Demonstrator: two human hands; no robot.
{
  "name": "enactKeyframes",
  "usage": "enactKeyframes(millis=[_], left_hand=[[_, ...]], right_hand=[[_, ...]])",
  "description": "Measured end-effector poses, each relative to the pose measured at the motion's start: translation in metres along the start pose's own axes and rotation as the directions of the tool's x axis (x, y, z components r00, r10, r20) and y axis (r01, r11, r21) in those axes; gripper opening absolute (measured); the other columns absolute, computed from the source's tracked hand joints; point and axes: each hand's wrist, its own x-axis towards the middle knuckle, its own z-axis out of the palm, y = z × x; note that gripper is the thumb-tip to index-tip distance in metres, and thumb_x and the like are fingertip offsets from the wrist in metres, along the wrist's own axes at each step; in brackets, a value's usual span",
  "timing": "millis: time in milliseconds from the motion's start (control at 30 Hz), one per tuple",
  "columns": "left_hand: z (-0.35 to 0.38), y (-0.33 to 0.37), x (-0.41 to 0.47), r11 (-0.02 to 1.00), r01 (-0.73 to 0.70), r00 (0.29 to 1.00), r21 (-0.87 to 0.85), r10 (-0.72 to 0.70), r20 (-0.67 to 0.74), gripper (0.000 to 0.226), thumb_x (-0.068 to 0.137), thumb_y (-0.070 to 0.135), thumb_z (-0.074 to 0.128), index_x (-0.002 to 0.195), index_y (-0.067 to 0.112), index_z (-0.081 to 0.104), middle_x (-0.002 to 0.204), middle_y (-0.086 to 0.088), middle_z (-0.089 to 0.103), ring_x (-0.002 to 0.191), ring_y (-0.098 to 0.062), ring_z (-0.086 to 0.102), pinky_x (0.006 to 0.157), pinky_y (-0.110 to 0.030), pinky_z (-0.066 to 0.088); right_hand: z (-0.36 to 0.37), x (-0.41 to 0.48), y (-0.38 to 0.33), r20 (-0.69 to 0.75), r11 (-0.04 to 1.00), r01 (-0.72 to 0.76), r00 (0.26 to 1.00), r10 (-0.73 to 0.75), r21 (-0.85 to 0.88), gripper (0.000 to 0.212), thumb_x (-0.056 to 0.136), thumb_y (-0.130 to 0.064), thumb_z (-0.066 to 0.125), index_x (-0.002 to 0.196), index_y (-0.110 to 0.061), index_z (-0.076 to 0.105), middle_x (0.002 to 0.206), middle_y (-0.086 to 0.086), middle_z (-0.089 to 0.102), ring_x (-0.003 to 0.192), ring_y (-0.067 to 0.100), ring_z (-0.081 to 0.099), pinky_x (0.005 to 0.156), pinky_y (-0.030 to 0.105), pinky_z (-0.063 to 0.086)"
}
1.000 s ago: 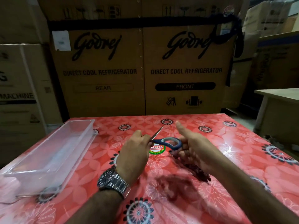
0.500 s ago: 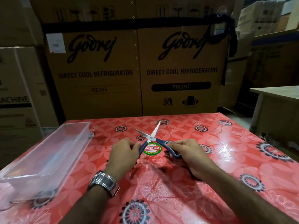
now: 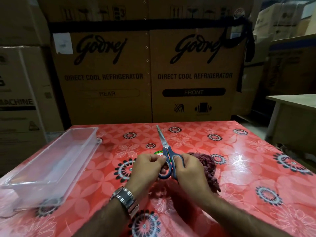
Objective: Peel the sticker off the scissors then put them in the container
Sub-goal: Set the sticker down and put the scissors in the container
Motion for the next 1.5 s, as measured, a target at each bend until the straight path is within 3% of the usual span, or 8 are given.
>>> enactKeyframes(millis=[100,200,300,467,633,900,1167,1500], left_hand=[[-0.004,-0.001,0.002,1.000,-0.008,1.000,0.007,0.008,-0.017,0.033,0.091,0.017,0.062,0.058,0.011,0.067,0.044,0.005,0.059,0.037,-0.005,0.050,0.043,-0.020,0.040],[-0.005,-0.003,0.003,0.999,-0.038,0.998,0.036,0.040,-0.046,0.034,0.089,0.018,0.064,0.056,0.013,0.069,0.046,0.003,0.062,0.042,-0.009,0.055,0.047,-0.025,0.043],[-0.005,-0.003,0.002,0.991,-0.088,0.995,0.101,0.093,-0.047,0.034,0.089,0.018,0.063,0.056,0.012,0.070,0.046,0.004,0.062,0.040,-0.007,0.054,0.046,-0.023,0.042],[-0.012,0.000,0.001,0.979,-0.099,0.992,0.180,0.111,-0.057,0.028,0.086,0.019,0.065,0.060,0.013,0.073,0.047,0.003,0.064,0.041,-0.004,0.056,0.048,-0.021,0.042],[-0.015,0.002,0.001,0.967,-0.103,0.993,0.232,0.114,-0.035,0.027,0.084,0.019,0.064,0.062,0.006,0.074,0.051,-0.003,0.067,0.043,-0.008,0.054,0.048,-0.023,0.044],[-0.035,0.021,0.000,0.919,-0.156,0.981,0.363,0.188,-0.054,0.042,0.086,0.035,0.060,0.052,0.011,0.060,0.044,-0.001,0.054,0.036,-0.012,0.044,0.038,-0.023,0.031],[-0.124,0.061,-0.033,0.760,-0.250,0.807,0.600,0.506,-0.305,0.039,0.087,0.038,0.062,0.061,0.009,0.065,0.054,-0.003,0.064,0.055,-0.016,0.061,0.054,-0.034,0.044],[-0.231,-0.010,-0.087,0.732,0.057,0.536,0.679,0.552,-0.639,0.015,0.085,0.023,0.065,0.094,0.013,0.072,0.080,-0.010,0.069,0.073,-0.032,0.064,0.063,-0.036,0.050]], right_hand=[[-0.003,0.002,-0.003,0.021,0.992,0.089,0.996,-0.087,-0.093,0.030,0.095,-0.023,0.056,0.065,-0.022,0.053,0.050,-0.012,0.048,0.048,0.002,0.044,0.048,0.013,0.032],[-0.005,0.000,-0.007,0.007,0.919,0.286,0.955,-0.295,-0.270,0.018,0.088,-0.030,0.068,0.101,-0.019,0.061,0.092,-0.007,0.048,0.081,0.006,0.049,0.072,0.018,0.039],[-0.005,0.002,-0.012,0.027,0.834,0.393,0.909,-0.416,-0.388,0.019,0.082,-0.029,0.075,0.083,-0.015,0.062,0.082,-0.003,0.049,0.072,0.013,0.046,0.065,0.023,0.037],[-0.009,0.005,-0.028,0.159,0.829,0.260,0.965,-0.208,-0.495,0.024,0.083,-0.041,0.069,0.084,-0.017,0.062,0.068,-0.006,0.056,0.065,0.016,0.053,0.056,0.023,0.034],[-0.009,0.013,-0.052,0.254,0.751,0.179,0.967,-0.016,-0.636,0.048,0.083,-0.040,0.067,0.054,-0.020,0.035,0.051,-0.004,0.039,0.042,0.008,0.034,0.036,0.018,0.019],[-0.003,0.016,-0.083,0.161,0.839,0.006,0.982,0.097,-0.545,0.043,0.077,-0.032,0.074,0.053,-0.013,0.042,0.050,-0.001,0.044,0.039,0.009,0.038,0.028,0.016,0.020],[0.027,0.025,-0.159,0.199,0.880,0.072,0.980,0.027,-0.470,0.047,0.069,-0.042,0.082,0.060,-0.018,0.044,0.066,-0.001,0.051,0.069,0.020,0.055,0.050,0.023,0.035],[0.142,-0.015,-0.234,0.515,0.967,0.185,0.854,-0.071,-0.175,0.031,0.075,-0.032,0.083,0.079,-0.010,0.061,0.061,0.000,0.051,0.029,-0.001,0.039,0.023,0.006,0.019]])
